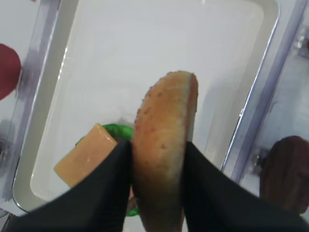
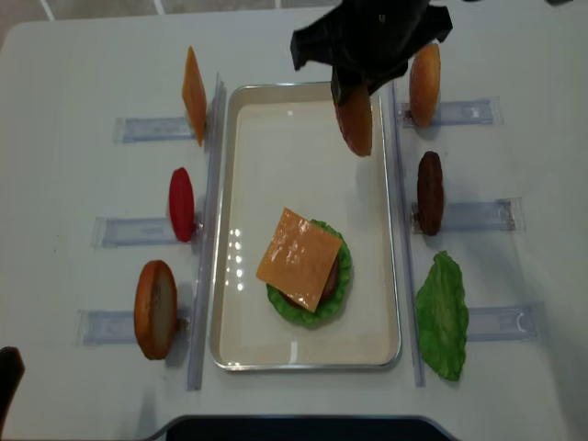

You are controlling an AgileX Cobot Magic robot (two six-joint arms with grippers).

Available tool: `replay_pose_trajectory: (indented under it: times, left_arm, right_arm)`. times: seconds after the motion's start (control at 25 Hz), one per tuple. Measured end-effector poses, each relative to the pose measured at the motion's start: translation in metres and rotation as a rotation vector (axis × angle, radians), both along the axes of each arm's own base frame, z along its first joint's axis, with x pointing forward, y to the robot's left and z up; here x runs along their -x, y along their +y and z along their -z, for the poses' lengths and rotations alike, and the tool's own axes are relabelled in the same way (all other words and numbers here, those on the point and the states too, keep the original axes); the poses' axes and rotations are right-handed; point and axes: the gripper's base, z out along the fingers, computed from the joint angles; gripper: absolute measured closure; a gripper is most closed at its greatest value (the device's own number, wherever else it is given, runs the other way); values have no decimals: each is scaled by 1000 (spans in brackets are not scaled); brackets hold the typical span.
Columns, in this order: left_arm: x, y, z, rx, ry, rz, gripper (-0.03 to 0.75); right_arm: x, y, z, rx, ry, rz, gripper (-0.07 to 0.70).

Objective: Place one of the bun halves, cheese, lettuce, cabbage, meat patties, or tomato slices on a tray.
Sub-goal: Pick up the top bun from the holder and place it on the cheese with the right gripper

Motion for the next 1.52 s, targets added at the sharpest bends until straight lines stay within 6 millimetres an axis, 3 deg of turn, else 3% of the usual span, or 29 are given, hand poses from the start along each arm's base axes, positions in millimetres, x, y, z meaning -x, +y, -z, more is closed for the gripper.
replay_pose_trajectory:
  times: [0.36,0.72,0.92,1.28,1.52]
  left_arm:
    - [0,0,0,0,0,0,716]
    - [0,0,0,0,0,0,716]
    - [0,0,0,0,0,0,716]
    - [0,0,0,0,0,0,716]
    - [0,0,0,0,0,0,716]
  right_arm:
    - [47,-5,-7,-315,-23,-76,377]
    - [71,3,42,-608,71,-120,379]
    - [73,6,57,-703,56,-110,379]
    - [63,15,94,-673,124,-93,379]
    - [60,15,108,-645,145,-92,379]
